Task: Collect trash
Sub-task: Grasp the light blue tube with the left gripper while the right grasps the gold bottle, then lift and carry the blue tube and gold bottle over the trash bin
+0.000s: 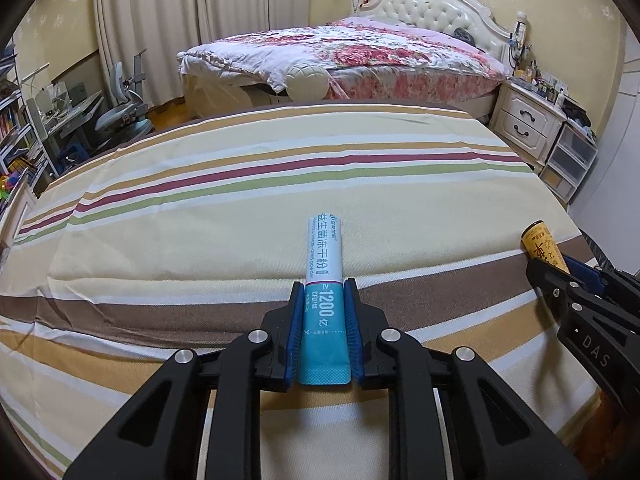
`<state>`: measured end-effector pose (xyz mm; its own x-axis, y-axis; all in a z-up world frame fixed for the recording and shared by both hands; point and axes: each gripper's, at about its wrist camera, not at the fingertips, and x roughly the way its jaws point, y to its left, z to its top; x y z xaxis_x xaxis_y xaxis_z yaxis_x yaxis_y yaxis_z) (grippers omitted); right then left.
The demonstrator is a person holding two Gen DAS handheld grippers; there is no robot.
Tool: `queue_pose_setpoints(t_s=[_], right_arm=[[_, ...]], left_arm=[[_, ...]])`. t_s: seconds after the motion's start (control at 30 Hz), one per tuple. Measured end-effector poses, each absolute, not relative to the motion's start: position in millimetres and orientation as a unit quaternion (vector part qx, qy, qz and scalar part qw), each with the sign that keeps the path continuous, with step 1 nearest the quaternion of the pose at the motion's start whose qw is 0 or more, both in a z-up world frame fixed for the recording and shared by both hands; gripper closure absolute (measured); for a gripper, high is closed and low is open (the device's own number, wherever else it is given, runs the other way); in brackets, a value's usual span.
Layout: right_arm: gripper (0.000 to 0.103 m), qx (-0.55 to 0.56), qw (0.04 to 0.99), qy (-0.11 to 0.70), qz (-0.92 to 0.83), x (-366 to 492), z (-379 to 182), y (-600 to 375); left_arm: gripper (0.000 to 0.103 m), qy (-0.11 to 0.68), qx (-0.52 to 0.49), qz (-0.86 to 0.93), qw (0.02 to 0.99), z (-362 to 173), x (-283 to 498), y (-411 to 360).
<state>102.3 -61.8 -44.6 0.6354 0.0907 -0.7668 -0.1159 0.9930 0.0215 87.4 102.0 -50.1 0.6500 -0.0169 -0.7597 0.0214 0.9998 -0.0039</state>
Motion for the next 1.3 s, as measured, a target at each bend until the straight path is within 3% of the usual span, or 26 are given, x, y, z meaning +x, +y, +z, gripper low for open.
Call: queue_pose_setpoints(t_s=[0.7, 1.3], right_arm=[[0.080, -0.004, 0.909, 0.414, 0.051, 87.9, -37.2, -72.2], [0.080, 0.011, 0.929, 0.370, 0.020, 38.0, -6.7, -124.5]], left_arm=[[0.083, 0.414, -0.007, -0.016, 0.910, -44.6, 75.1, 96.9], [0.083, 0.368, -0.007, -0.057, 0.928, -15.9, 39.0, 42.7]])
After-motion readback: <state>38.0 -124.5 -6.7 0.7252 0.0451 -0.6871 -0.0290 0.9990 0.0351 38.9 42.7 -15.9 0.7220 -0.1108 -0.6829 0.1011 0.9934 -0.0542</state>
